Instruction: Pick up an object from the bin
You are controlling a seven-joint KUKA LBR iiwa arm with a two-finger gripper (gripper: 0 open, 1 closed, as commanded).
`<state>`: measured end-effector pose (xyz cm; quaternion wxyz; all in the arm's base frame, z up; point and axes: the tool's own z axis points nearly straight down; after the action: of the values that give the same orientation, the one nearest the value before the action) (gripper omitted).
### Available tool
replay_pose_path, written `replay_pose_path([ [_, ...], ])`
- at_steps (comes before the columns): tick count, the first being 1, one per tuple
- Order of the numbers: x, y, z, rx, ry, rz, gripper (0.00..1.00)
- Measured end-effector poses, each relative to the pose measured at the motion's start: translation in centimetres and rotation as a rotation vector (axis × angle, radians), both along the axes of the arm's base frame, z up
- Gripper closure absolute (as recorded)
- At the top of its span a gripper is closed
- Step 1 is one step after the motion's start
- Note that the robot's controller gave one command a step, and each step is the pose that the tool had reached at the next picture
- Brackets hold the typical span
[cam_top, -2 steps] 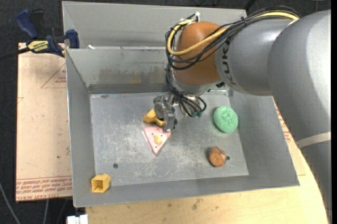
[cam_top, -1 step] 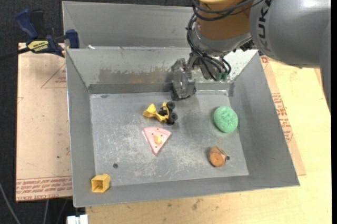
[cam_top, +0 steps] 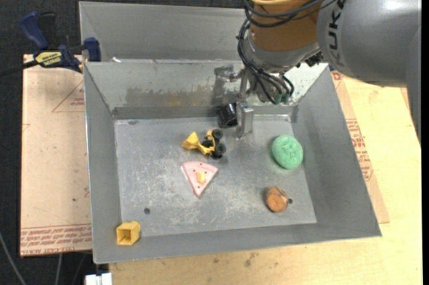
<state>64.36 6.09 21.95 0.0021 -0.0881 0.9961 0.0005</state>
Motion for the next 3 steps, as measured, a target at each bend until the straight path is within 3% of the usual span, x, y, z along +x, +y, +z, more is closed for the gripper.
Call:
replay_pose_path([
  [1,0.0,0.0,0.0,0.000,0.000,0.000,0.00],
  [3,-1.1,-0.5,-9.4,-0.001,-0.001,0.211,0.00],
])
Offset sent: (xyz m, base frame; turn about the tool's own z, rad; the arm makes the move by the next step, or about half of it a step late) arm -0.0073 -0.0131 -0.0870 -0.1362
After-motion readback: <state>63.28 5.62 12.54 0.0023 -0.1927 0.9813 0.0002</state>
